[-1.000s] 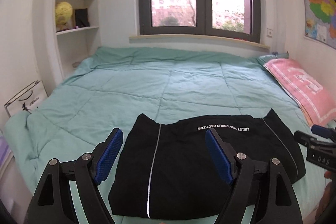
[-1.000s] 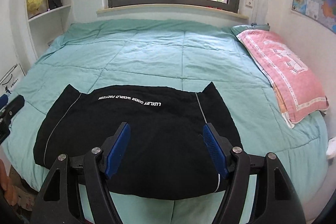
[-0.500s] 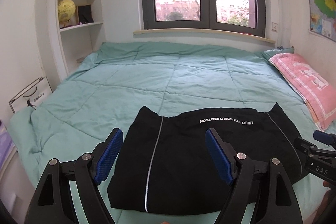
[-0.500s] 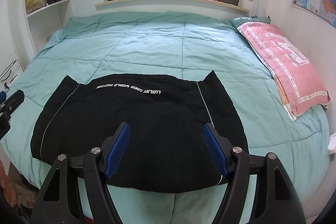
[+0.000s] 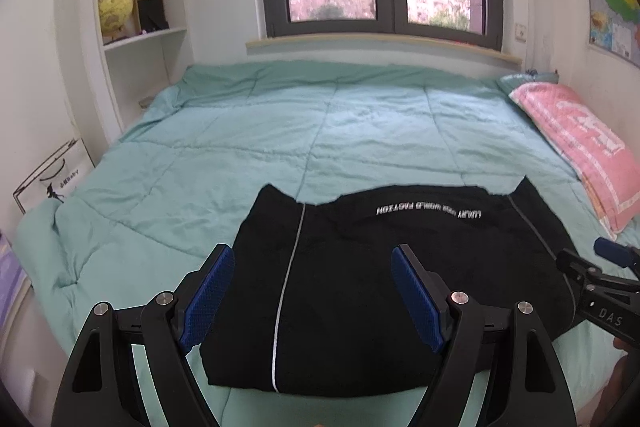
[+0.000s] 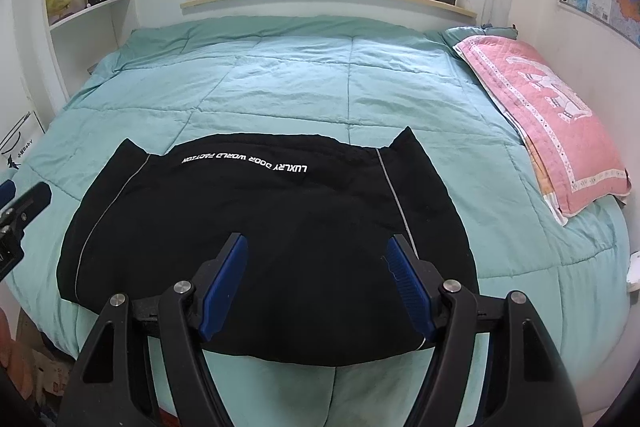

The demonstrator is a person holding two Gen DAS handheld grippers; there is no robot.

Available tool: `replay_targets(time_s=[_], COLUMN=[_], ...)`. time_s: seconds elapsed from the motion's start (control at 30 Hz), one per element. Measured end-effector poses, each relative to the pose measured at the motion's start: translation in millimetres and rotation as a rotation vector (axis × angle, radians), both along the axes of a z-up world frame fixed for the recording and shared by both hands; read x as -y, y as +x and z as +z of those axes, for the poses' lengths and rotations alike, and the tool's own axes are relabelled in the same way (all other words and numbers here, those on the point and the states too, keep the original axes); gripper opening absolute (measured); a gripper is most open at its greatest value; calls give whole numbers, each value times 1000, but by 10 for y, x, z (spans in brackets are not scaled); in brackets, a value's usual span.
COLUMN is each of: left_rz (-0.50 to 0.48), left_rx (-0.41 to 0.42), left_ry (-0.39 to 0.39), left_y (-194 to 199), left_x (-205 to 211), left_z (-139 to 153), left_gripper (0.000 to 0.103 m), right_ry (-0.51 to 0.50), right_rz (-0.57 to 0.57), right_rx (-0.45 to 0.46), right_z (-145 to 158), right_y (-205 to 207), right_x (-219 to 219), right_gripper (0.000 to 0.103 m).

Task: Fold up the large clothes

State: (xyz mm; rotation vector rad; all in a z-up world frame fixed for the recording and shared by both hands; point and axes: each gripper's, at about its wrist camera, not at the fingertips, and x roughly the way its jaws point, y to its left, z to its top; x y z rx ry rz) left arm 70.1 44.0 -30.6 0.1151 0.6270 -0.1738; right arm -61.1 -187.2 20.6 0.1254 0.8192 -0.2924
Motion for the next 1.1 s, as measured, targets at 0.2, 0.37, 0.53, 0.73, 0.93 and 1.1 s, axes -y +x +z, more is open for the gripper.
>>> replay_targets(time_s=[0.2,0.37,0.53,0.73,0.93,1.1], left_rz=[44,37,39,54,37,43], left_rx=[-12,-3,4,29,13,7], left_ry=[69,81,91,126,111,103], left_y=[29,1,3,-30,-20,-13], left_x=[60,89,84,118,124,105], left_z=[-71,-69,-71,-74,-68,-71], left_gripper=[82,82,82,82,82,82], right_ry=[3,4,8,18,20,26], right_rz=[-5,-4,-3,-6,-5,-10], right_rx=[-4,-6,-9,-20,-21,-20], right_z=[-21,-34,-46,-94,-105,-113], right_y=[-4,-13,-22,-28,-39,-52], right_x=[24,44,61,77,84,76], right_gripper=[75,75,75,75,75,75])
